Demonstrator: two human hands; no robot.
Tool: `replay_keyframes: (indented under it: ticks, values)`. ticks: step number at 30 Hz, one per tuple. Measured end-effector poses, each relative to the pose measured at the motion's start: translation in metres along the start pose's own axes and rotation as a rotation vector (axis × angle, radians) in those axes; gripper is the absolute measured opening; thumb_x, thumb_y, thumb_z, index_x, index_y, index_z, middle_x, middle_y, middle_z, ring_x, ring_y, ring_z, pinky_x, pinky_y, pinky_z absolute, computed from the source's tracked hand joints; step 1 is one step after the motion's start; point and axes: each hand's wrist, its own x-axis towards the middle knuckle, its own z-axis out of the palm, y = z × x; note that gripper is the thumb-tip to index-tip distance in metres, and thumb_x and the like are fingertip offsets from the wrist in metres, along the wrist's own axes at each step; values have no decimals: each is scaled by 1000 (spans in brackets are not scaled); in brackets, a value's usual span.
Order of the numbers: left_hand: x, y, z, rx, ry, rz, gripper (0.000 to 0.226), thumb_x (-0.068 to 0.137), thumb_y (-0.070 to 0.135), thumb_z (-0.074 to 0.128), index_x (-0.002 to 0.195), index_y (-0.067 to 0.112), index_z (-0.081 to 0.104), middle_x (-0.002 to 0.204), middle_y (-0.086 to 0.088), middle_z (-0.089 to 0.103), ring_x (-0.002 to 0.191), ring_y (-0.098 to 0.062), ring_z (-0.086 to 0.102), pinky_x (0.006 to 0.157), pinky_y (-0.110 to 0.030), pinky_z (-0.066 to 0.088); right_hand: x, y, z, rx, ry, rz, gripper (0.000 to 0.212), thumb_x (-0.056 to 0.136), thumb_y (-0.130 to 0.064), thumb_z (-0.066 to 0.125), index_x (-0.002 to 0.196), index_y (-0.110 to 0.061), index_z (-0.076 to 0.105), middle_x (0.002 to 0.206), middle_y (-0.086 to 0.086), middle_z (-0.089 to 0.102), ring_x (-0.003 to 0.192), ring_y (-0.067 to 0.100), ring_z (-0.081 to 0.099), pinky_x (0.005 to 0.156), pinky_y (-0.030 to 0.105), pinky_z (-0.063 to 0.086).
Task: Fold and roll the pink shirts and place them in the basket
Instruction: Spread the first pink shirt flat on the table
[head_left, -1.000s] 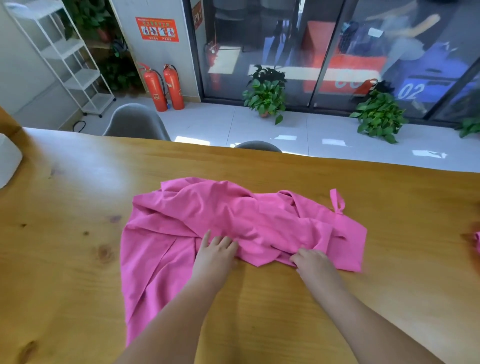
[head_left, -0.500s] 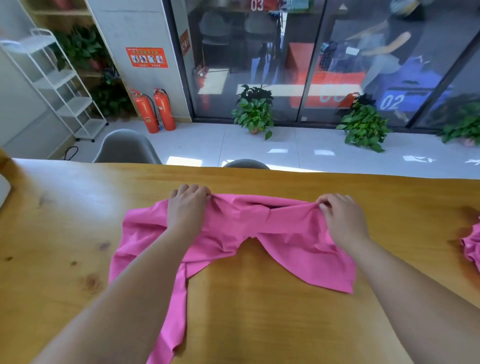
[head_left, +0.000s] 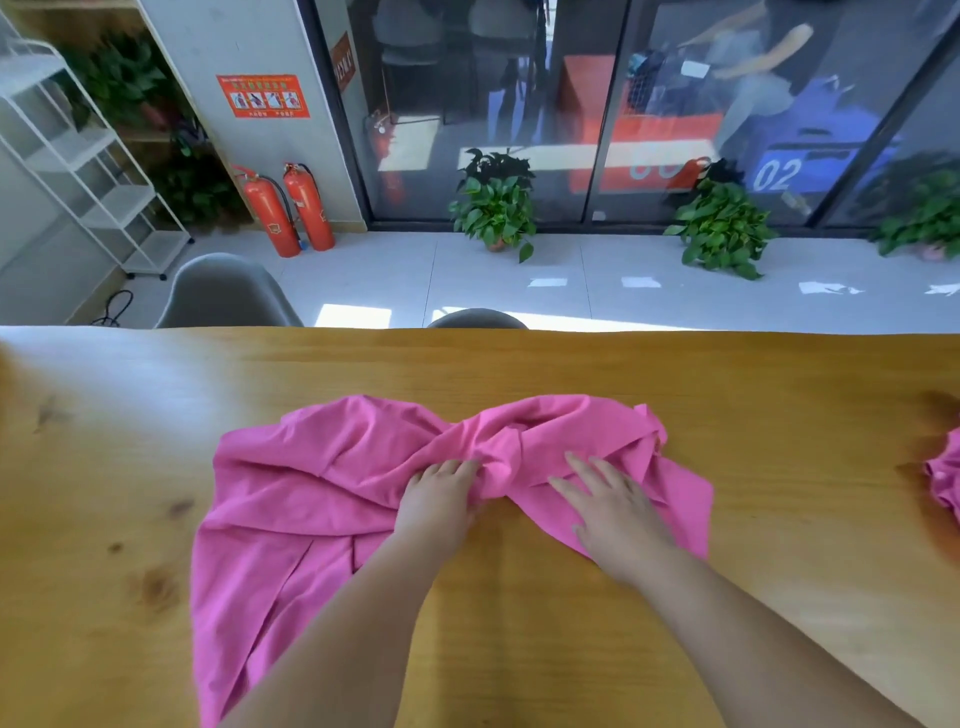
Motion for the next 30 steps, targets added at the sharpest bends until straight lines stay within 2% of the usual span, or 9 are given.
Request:
replay_keyframes:
  ticks: [3, 5, 10, 14, 17, 21, 25, 27, 30]
  values:
    - [12, -5, -10, -246, 25, -116, 31, 98, 18, 56, 122, 33, 69, 100, 2, 77, 87, -25, 76, 73, -42, 62, 5, -3, -3, -10, 11, -33, 76, 106, -28, 55, 167, -43, 12, 177, -5, -12, 163, 27, -3, 132, 51, 12]
    - [20, -14, -24, -408, 29, -181, 22, 105, 24, 54, 113, 38, 68, 91, -1, 76, 74, -22, 74, 60, -41, 62, 12, 0, -5, 4, 35, -21, 78, 105, -32, 56, 167, -44, 11, 177, -5, -13, 163, 28, -4, 132, 52, 12]
    - [30, -51, -60, -492, 393, -356, 23, 104, 40, 62, 126, 41, 56, 105, 17, 70, 78, -11, 72, 69, -44, 63, 29, 3, -9, 28, 95, 72, 78, 107, -40, 51, 168, -39, 2, 177, -1, -10, 163, 32, -2, 132, 52, 13]
    - [17, -52, -55, -314, 370, -192, 27, 102, 20, 62, 123, 37, 57, 130, 9, 57, 89, -16, 69, 67, -43, 63, 41, -18, -11, 46, 174, -60, 56, 107, -38, 51, 161, -40, 34, 178, -1, -6, 163, 31, 2, 131, 55, 18]
    - [-1, -40, -45, -282, 386, -138, 23, 100, 32, 59, 122, 38, 61, 133, 16, 57, 109, -3, 62, 77, -24, 57, 46, -36, -1, 13, 170, -249, 46, 107, -38, 50, 153, -40, 50, 178, -3, 3, 163, 31, 10, 128, 54, 22]
    - [-27, -37, -15, -160, 489, -33, 26, 86, 13, 71, 110, 22, 66, 146, -5, 48, 129, -33, 48, 95, -52, 54, 52, -55, 6, -11, 128, -302, 60, 103, -29, 54, 160, -37, 39, 177, -6, 10, 163, 27, 6, 132, 49, 9]
    - [-44, -34, 12, -139, 379, 12, 43, 84, 50, 74, 122, 31, 68, 162, -8, 37, 149, -35, 32, 120, -52, 34, 51, -58, 10, 19, 155, -235, 66, 102, -24, 53, 165, -29, 33, 172, -8, 28, 161, 24, 18, 131, 48, 18]
    - [-40, -33, 19, -104, 350, -28, 46, 83, 58, 75, 123, 35, 70, 164, -8, 37, 152, -36, 29, 123, -53, 31, 48, -54, 10, 4, 142, -246, 65, 101, -27, 57, 162, -35, 37, 171, -6, 29, 160, 26, 21, 128, 51, 23]
    - [-25, -31, 17, -223, 369, -118, 22, 84, 40, 80, 106, 35, 79, 157, -4, 49, 143, -36, 38, 113, -58, 40, 42, -52, 5, -33, 87, -271, 63, 101, -33, 60, 158, -49, 38, 176, 0, 17, 161, 31, 17, 129, 53, 20]
